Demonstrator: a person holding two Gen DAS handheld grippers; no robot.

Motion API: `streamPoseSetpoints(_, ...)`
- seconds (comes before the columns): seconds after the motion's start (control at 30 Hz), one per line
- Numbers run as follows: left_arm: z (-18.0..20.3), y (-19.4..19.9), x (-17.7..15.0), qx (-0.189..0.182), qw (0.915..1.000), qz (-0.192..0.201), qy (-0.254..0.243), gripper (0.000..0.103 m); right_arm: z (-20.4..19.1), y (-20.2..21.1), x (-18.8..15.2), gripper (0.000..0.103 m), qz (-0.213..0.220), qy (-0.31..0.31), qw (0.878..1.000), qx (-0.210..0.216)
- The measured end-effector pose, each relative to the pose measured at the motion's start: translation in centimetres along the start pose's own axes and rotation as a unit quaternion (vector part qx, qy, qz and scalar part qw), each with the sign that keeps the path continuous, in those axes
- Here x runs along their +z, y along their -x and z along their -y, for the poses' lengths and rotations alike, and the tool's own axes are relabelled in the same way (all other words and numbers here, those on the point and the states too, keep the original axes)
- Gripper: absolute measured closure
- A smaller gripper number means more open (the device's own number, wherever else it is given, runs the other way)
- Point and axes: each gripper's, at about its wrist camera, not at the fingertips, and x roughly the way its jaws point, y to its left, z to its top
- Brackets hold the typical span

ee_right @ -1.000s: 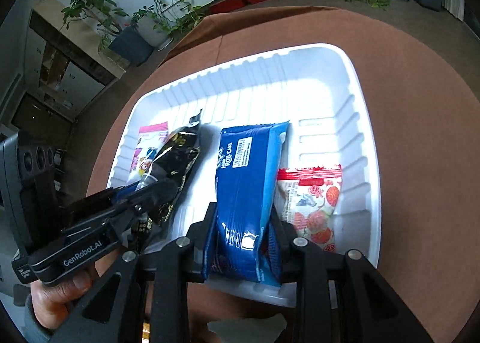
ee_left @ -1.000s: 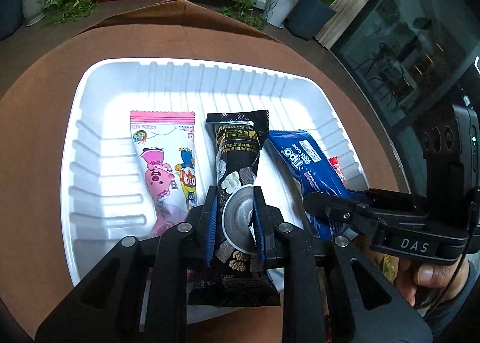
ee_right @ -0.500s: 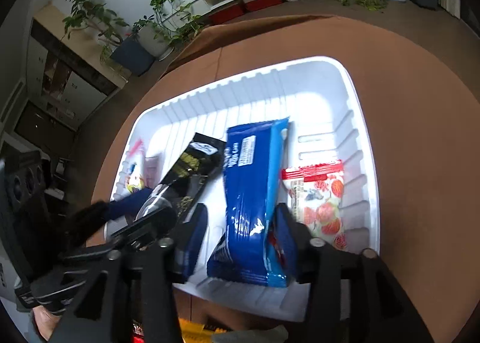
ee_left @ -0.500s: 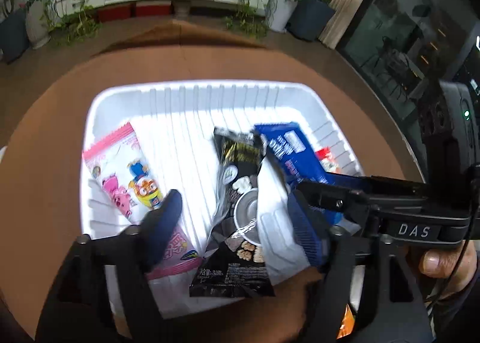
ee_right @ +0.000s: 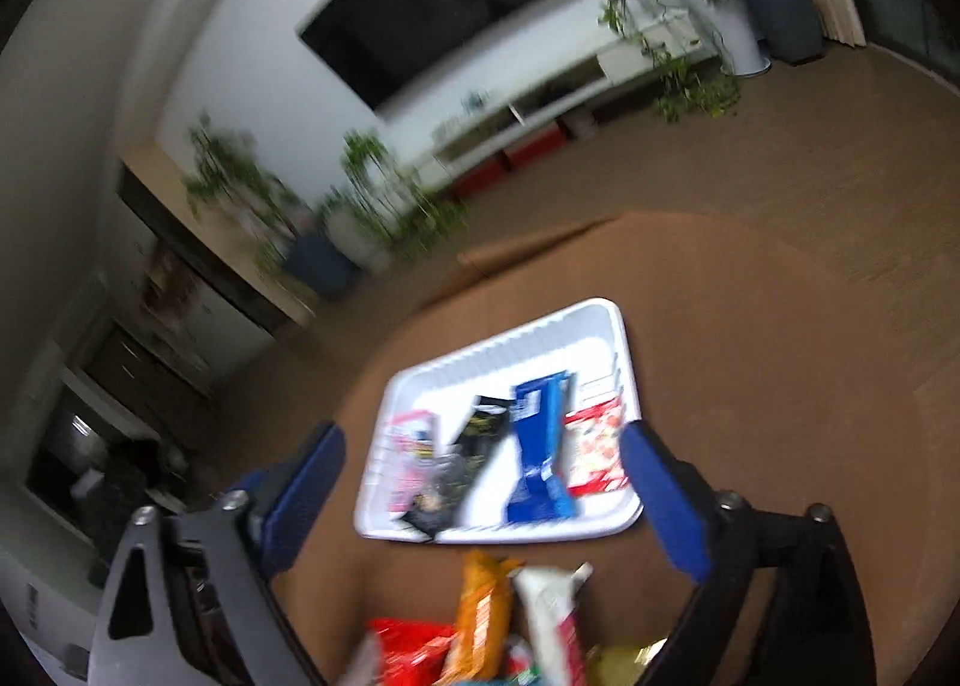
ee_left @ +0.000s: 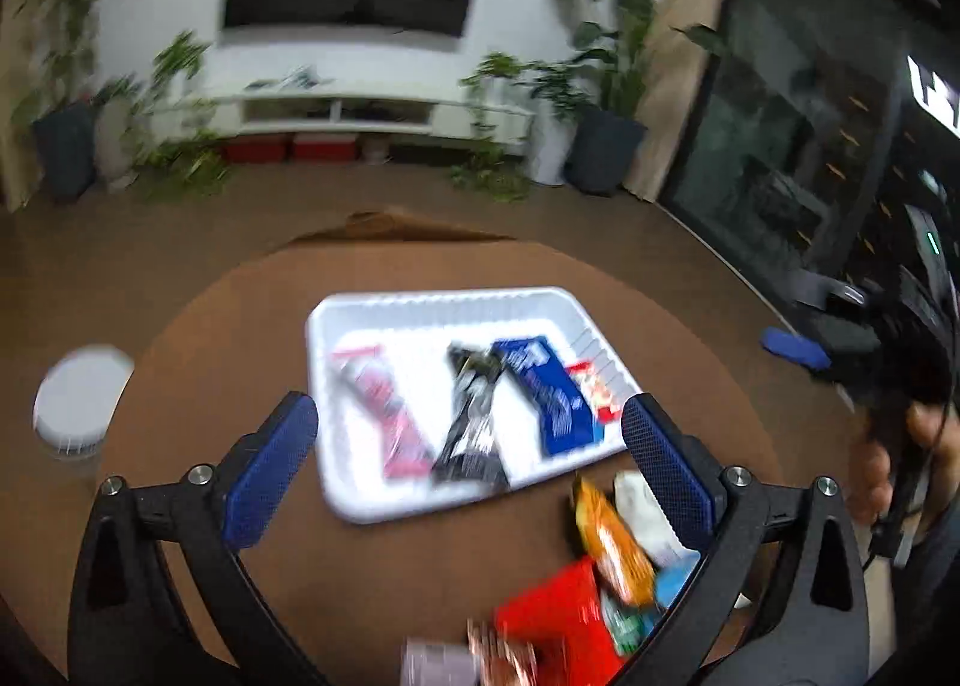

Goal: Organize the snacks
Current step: 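Lift both tools away from the tray toward the remaining snacks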

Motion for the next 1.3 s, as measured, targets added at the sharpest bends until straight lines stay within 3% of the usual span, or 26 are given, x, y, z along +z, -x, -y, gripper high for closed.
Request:
streamPoseSetpoints(0.1,-2.2,3.4,-2.5,0.005,0.9986,-0.008,0.052,0.000,0.5,2.6,-2.9,0.003,0.007,-0.018,1.000,0.018)
streamPoseSetpoints(0.27,-3.7,6.0,-7.9,0.018,0.9964,-0.037,0.074,0.000,1.4,5.2,-9.1,0.003,-0.015,-0.029,0.999,0.005)
streamPoseSetpoints(0.53,-1.9,4.8,-14.7,0.047,0.9944,-0.094,0.014,0.000,1.2,6.1,-15.6,0.009,-0.048,-0.003,0.998,-0.029)
streamPoseSetpoints(0.8,-1.6,2.1,-16.1,0.093,0.9881,-0.120,-0.025,0.001,-0.8,5.2,-18.5,0.019,-0.066,0.070,0.993,-0.071)
streamPoseSetpoints(1.1,-1.4,-0.7,-16.5,0.068,0.9838,-0.158,-0.051,0.002,-3.0,4.5,-20.1,0.021,-0.068,0.136,0.985,-0.084)
streamPoseSetpoints(1.17,-1.5,-1.2,-16.4,0.061,0.9835,-0.162,-0.052,0.010,-3.3,4.5,-20.2,0.021,-0.067,0.142,0.984,-0.084)
streamPoseSetpoints(1.23,-1.5,-1.8,-16.4,0.060,0.9818,-0.171,-0.057,0.032,-3.4,4.5,-20.1,0.021,-0.067,0.147,0.983,-0.086)
streamPoseSetpoints(1.3,-1.7,-2.1,-16.3,0.056,0.9801,-0.181,-0.060,0.037,-3.5,4.5,-20.1,0.021,-0.067,0.148,0.983,-0.086)
